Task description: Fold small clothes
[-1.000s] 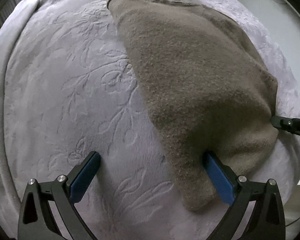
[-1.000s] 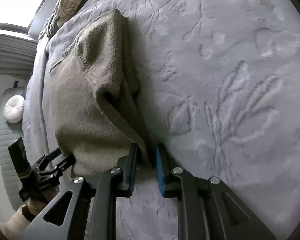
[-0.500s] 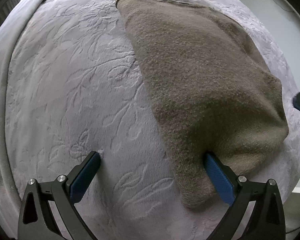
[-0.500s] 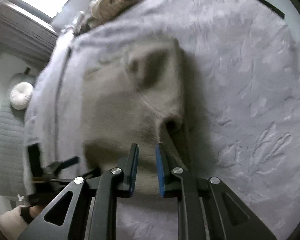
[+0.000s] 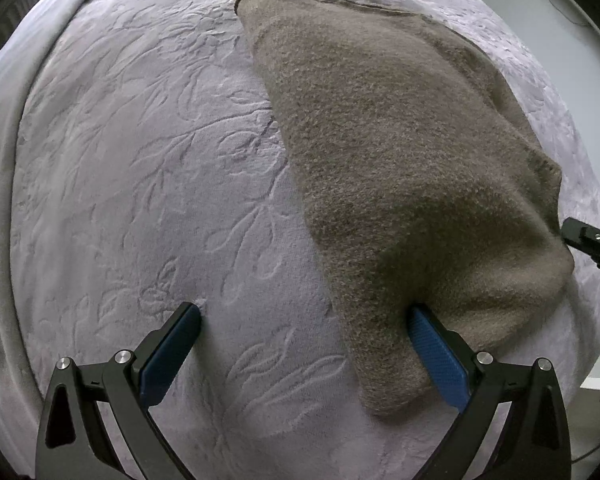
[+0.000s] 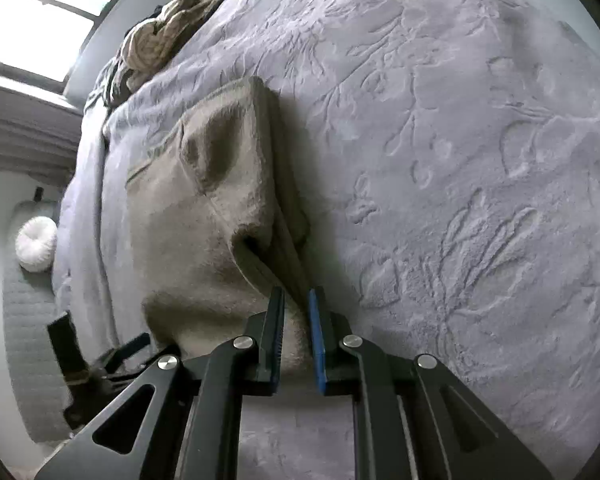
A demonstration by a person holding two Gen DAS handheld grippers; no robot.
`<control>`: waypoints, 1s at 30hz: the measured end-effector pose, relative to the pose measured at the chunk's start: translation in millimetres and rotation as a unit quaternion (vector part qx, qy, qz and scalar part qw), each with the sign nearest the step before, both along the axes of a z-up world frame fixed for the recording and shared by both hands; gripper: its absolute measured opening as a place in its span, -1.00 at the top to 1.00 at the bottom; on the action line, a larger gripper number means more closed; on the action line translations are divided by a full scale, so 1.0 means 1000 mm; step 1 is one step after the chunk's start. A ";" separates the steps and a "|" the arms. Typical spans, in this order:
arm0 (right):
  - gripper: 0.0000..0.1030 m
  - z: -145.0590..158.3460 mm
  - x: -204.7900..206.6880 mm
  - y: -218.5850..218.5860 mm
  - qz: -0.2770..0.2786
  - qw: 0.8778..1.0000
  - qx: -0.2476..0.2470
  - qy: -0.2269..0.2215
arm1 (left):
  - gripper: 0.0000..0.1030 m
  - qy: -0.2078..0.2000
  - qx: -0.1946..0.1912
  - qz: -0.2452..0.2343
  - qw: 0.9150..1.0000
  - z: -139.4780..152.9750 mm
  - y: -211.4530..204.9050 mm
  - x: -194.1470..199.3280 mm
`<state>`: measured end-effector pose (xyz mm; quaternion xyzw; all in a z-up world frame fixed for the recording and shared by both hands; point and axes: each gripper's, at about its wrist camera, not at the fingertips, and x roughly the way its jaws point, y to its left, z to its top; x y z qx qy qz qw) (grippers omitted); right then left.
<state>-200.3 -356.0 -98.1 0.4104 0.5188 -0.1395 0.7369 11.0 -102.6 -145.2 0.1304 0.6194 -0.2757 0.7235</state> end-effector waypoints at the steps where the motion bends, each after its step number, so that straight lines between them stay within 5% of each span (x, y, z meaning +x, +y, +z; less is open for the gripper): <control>1: 0.70 0.000 0.001 0.001 0.001 1.000 0.000 0.001 | -1.00 0.000 0.001 0.000 1.000 -0.001 0.000 0.000; 12: 0.69 -0.009 0.014 0.005 0.004 1.000 0.013 0.010 | -1.00 0.007 0.010 0.003 1.000 0.001 -0.002 0.003; 14: 0.60 -0.008 0.015 0.003 0.006 1.000 0.010 0.011 | -1.00 0.011 0.009 0.006 1.000 0.001 -0.001 0.004; 18: -0.15 -0.006 0.020 0.000 0.006 1.000 0.003 0.007 | -1.00 0.008 -0.001 0.017 1.000 0.006 0.004 0.006; 30: -0.38 -0.009 0.042 -0.011 0.023 1.000 0.017 -0.010 | -1.00 -0.003 -0.023 0.070 0.997 0.028 0.024 0.037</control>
